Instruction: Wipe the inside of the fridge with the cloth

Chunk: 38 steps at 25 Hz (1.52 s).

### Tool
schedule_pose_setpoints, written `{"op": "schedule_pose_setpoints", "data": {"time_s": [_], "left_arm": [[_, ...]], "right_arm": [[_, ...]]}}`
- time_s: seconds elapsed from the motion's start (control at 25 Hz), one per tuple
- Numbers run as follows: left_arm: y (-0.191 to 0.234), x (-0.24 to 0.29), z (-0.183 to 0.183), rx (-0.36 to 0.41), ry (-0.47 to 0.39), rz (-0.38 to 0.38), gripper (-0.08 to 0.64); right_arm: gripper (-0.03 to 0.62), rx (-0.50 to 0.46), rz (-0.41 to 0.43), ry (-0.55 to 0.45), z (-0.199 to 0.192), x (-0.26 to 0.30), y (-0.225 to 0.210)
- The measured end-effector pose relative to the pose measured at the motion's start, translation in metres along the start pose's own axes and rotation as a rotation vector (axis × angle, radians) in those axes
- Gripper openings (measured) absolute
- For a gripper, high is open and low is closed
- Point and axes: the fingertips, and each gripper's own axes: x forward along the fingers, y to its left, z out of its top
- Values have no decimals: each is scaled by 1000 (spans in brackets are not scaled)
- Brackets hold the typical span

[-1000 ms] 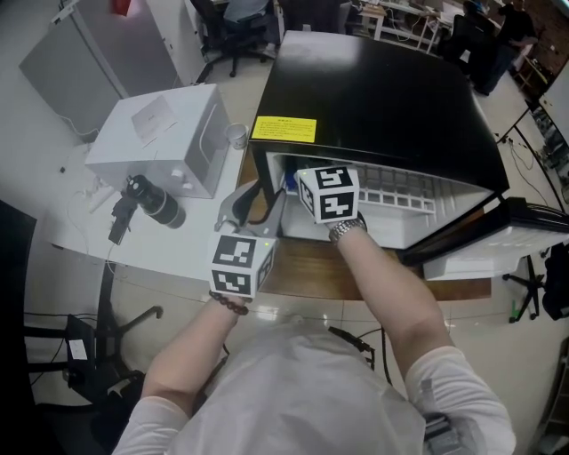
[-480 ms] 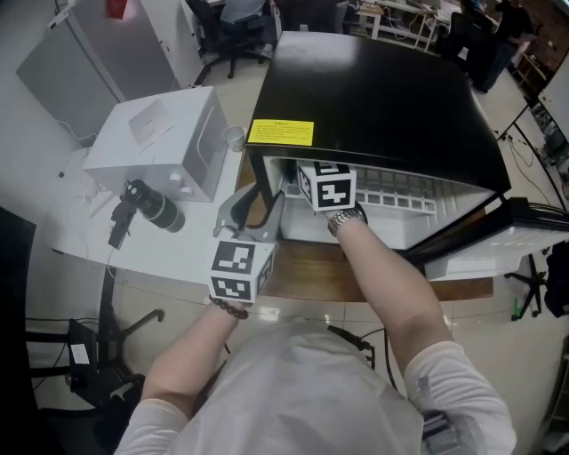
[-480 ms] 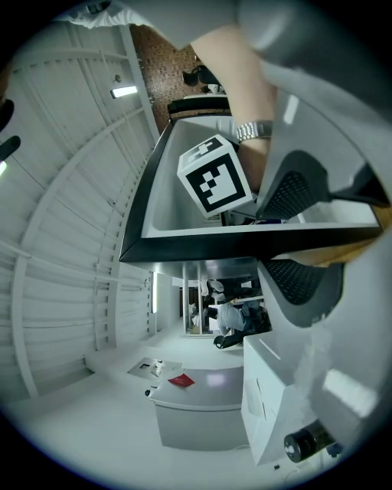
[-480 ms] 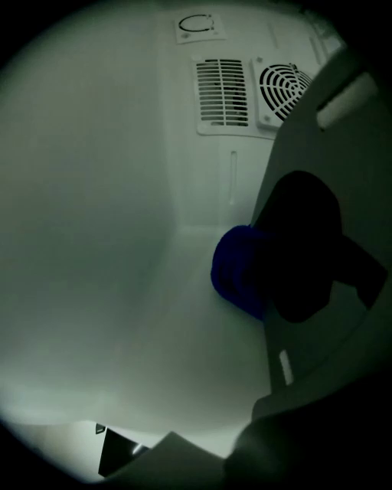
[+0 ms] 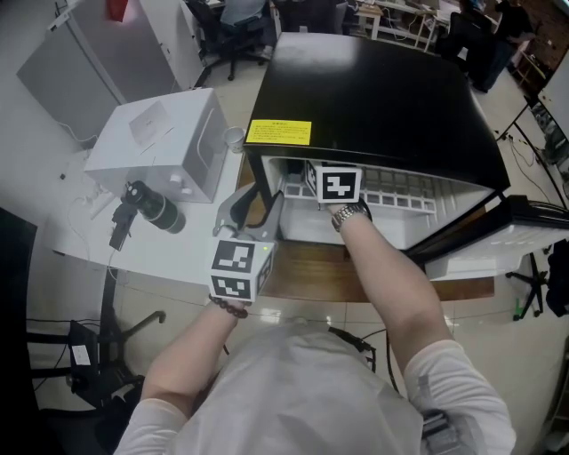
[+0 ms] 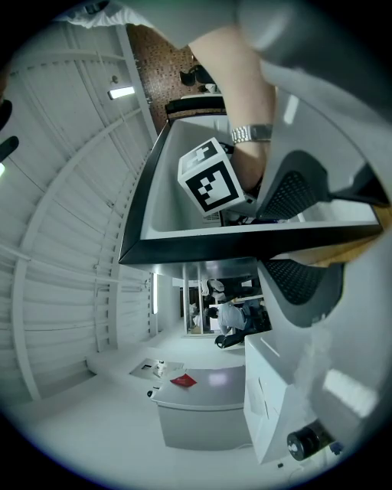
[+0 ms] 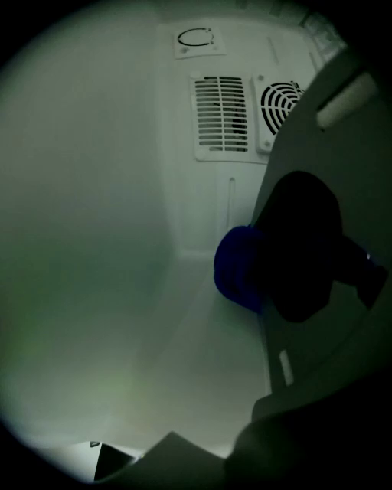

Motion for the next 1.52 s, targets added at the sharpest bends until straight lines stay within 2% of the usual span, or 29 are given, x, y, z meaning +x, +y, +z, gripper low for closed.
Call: {"op": "schedule_pose_setpoints", "data": {"time_s": [1.52], "left_arm": [[1, 3, -3, -16, 14, 87, 150]], "right_arm": [[43, 39, -194, 19, -10, -60, -127]]}}
